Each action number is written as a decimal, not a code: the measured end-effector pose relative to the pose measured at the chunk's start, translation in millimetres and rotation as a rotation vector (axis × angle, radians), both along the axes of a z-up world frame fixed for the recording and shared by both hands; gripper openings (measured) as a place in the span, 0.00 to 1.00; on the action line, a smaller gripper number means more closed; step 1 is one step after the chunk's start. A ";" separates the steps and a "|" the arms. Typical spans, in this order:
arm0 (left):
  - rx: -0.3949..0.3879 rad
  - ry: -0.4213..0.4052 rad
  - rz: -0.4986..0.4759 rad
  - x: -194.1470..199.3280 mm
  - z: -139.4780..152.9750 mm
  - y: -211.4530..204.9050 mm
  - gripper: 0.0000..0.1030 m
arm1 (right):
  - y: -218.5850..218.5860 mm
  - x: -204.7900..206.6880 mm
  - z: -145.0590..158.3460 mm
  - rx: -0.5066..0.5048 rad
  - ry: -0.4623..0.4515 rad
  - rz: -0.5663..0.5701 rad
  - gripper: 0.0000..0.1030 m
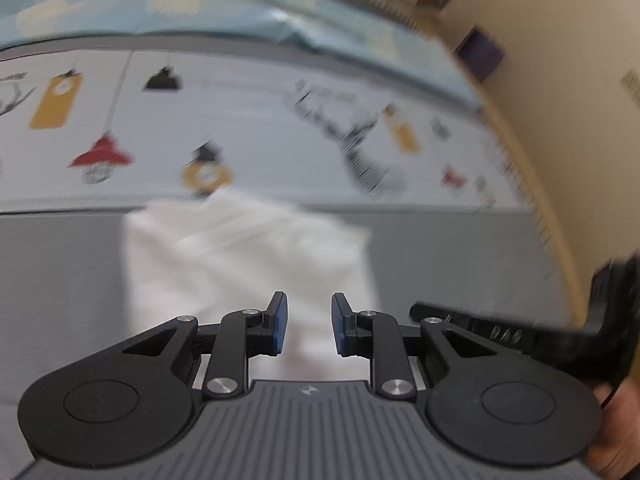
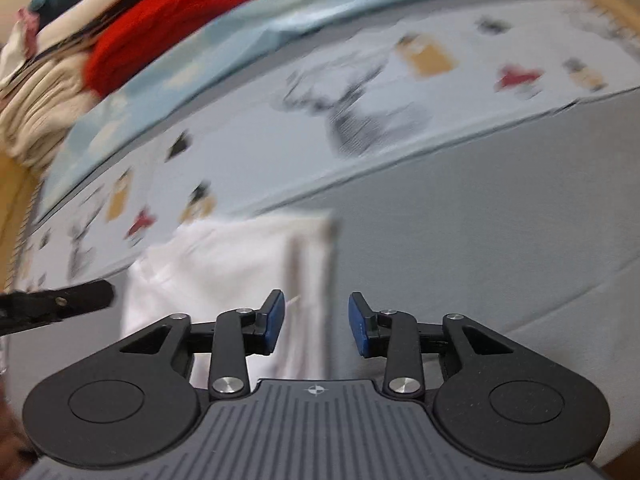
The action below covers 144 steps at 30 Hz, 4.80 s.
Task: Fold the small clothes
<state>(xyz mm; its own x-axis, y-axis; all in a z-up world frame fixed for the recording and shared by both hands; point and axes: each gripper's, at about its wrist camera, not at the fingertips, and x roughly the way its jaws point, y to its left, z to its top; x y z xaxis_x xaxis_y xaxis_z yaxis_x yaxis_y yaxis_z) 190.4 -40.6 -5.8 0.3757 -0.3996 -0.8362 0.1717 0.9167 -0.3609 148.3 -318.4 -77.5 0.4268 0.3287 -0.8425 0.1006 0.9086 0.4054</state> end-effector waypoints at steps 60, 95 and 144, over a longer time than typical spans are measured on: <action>0.195 0.149 -0.021 -12.0 -61.7 45.4 0.49 | 20.9 -9.0 -24.5 -0.054 -0.028 0.079 0.64; 0.025 -0.270 0.211 42.3 -39.3 88.2 0.36 | 56.4 49.0 -36.7 0.095 -0.211 0.066 0.15; 0.300 -0.251 0.285 -184.7 -1.8 39.9 0.83 | 89.2 -167.1 55.2 -0.324 -0.389 0.117 0.80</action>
<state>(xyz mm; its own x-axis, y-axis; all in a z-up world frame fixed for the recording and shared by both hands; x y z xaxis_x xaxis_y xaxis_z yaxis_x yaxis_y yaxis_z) 5.7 -0.7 -7.6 0.6398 -0.0060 -0.7685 -0.0540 0.9972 -0.0527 -18.8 -229.3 -22.3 0.7046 0.1418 -0.6953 -0.1115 0.9898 0.0888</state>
